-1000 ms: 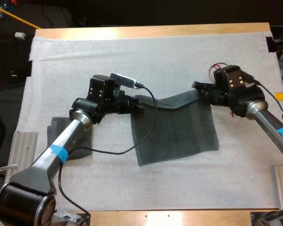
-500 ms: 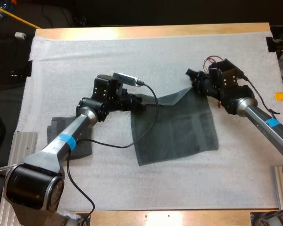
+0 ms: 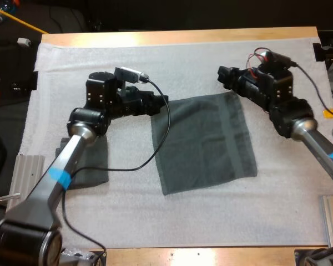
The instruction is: Pick towel from pile, fold and stack
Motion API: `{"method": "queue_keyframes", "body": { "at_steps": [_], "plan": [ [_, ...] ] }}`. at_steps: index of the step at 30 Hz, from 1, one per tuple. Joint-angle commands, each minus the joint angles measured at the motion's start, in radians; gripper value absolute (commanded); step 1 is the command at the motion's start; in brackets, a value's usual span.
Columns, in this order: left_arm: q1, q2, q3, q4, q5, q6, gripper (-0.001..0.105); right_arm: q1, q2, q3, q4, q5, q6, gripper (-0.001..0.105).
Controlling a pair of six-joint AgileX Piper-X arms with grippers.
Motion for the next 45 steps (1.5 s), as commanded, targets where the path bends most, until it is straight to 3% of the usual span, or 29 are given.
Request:
{"method": "queue_keyframes", "body": {
  "at_steps": [1, 5, 12, 30, 38, 45],
  "plan": [
    [-0.003, -0.047, -0.008, 0.053, 0.006, 0.002, 0.055, -0.004, -0.051, -0.009, 0.088, -0.005, -0.024, 0.055],
    [-0.003, -0.159, -0.008, 0.193, -0.008, 0.019, 0.055, -0.004, -0.156, -0.009, 0.254, -0.005, -0.035, 0.055],
    [-0.005, -0.382, -0.008, 0.433, -0.108, 0.094, 0.055, -0.004, -0.353, -0.009, 0.467, -0.005, -0.084, 0.055],
    [-0.005, -0.795, -0.008, 0.910, -0.142, 0.131, 0.055, -0.004, -0.743, -0.009, 0.992, 0.038, -0.092, 0.055],
    [-0.005, -0.844, -0.006, 0.959, -0.166, 0.137, 0.055, -0.004, -0.768, 0.037, 1.132, 0.057, -0.095, 0.055],
    [-0.005, -0.844, 0.110, 0.882, -0.166, 0.135, 0.055, -0.004, -0.742, 0.198, 1.024, 0.055, -0.095, 0.055]
  ]
}}
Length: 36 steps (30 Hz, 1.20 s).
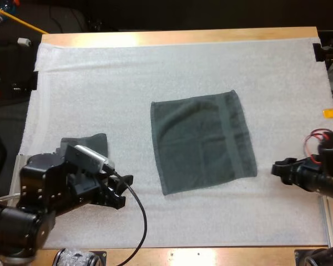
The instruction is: Pick towel from pile, fold and stack
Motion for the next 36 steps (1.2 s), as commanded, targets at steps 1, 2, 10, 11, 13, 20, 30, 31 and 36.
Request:
{"method": "queue_keyframes", "body": {
  "at_steps": [1, 2, 10, 11, 13, 20, 30, 31, 36],
  "plan": [
    [-0.005, -0.001, 0.023, -0.017, -0.009, 0.001, 0.055, -0.004, 0.009, 0.036, -0.041, 0.000, -0.012, 0.055],
    [-0.005, -0.001, 0.034, -0.017, -0.009, 0.001, 0.055, -0.004, 0.016, 0.057, -0.061, 0.000, -0.012, 0.055],
    [-0.005, -0.001, 0.119, -0.015, -0.004, 0.001, 0.055, -0.004, 0.145, 0.239, -0.294, -0.002, 0.027, 0.055],
    [-0.005, -0.001, 0.122, -0.015, 0.001, 0.001, 0.055, -0.004, 0.164, 0.250, -0.317, -0.002, 0.033, 0.055],
    [-0.005, -0.001, 0.125, -0.015, 0.014, 0.001, 0.055, -0.004, 0.220, 0.270, -0.370, -0.002, 0.068, 0.055],
    [-0.005, -0.001, 0.125, -0.015, 0.036, 0.001, 0.055, -0.004, 0.388, 0.276, -0.486, -0.016, 0.164, 0.025],
    [-0.005, -0.001, 0.125, -0.015, 0.036, 0.001, 0.055, -0.004, 0.590, 0.276, -0.581, -0.076, 0.196, 0.023],
    [-0.005, -0.001, 0.125, -0.015, 0.036, 0.001, 0.055, -0.004, 0.597, 0.276, -0.583, -0.076, 0.198, 0.023],
    [-0.005, -0.001, 0.125, -0.015, 0.036, 0.001, 0.055, -0.004, 0.633, 0.276, -0.603, -0.076, 0.198, 0.022]
  ]
}}
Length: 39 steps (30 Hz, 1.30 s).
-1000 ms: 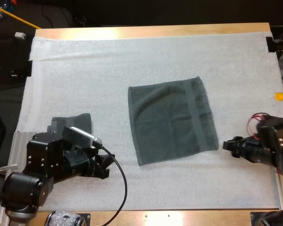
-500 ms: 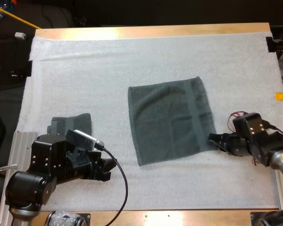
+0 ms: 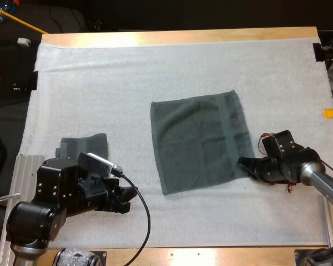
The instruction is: Pick towel from pile, fold and stack
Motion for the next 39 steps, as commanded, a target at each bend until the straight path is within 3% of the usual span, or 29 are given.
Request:
{"method": "queue_keyframes", "body": {
  "at_steps": [1, 4, 7, 14, 28, 31, 39],
  "plan": [
    [-0.005, -0.001, -0.003, -0.009, 0.007, 0.001, 0.055, -0.004, 0.009, -0.002, -0.006, -0.006, 0.005, 0.022],
    [-0.005, -0.001, -0.003, -0.009, 0.007, 0.007, 0.055, -0.004, 0.011, -0.002, -0.006, 0.000, 0.005, 0.018],
    [-0.005, 0.007, -0.003, -0.010, 0.012, 0.026, 0.055, -0.004, 0.006, -0.002, -0.005, 0.000, -0.002, 0.000],
    [-0.099, 0.055, -0.003, -0.033, -0.017, 0.069, 0.055, -0.001, -0.083, -0.002, 0.018, 0.000, -0.011, 0.000],
    [-0.383, 0.326, -0.003, -0.182, -0.203, 0.114, 0.055, -0.001, -0.222, -0.002, 0.141, 0.045, -0.011, 0.000],
    [-0.424, 0.406, -0.003, -0.189, -0.249, 0.114, 0.055, -0.001, -0.222, -0.002, 0.146, 0.045, -0.011, 0.000],
    [-0.456, 0.578, -0.003, -0.263, -0.265, 0.112, 0.055, -0.001, -0.222, -0.002, 0.152, 0.045, -0.011, 0.000]
  ]
}}
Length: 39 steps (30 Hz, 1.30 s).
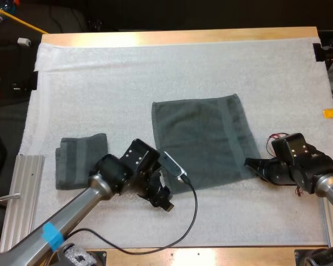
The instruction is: Pick towel from pile, fold and stack
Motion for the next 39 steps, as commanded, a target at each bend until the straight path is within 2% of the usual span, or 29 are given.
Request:
{"method": "queue_keyframes", "body": {
  "at_steps": [1, 5, 9, 12, 17, 28, 33, 39],
  "plan": [
    [-0.011, 0.021, -0.003, -0.028, -0.016, 0.013, 0.055, -0.001, -0.007, -0.002, 0.009, 0.007, -0.009, 0.000],
    [-0.055, 0.093, -0.003, -0.082, -0.051, 0.015, 0.055, -0.001, -0.007, -0.002, 0.009, 0.007, -0.009, 0.000],
    [-0.106, 0.151, -0.003, -0.114, -0.122, 0.015, 0.055, -0.001, -0.007, -0.002, 0.009, 0.007, -0.009, 0.000],
    [-0.121, 0.195, -0.003, -0.125, -0.129, 0.015, 0.053, -0.001, -0.007, -0.002, 0.009, 0.007, -0.009, 0.000],
    [-0.121, 0.255, -0.003, -0.143, -0.152, 0.011, 0.041, -0.001, -0.007, -0.002, 0.009, 0.007, -0.009, 0.000],
    [-0.121, 0.294, -0.003, -0.236, -0.157, 0.011, 0.040, -0.001, -0.007, -0.002, 0.009, 0.007, -0.009, 0.000],
    [-0.121, 0.294, -0.003, -0.243, -0.161, 0.011, 0.036, -0.001, -0.007, -0.002, 0.009, 0.007, -0.009, 0.000],
    [-0.121, 0.294, -0.003, -0.243, -0.223, 0.011, 0.036, -0.001, -0.007, -0.002, 0.009, 0.007, -0.009, 0.000]
  ]
}}
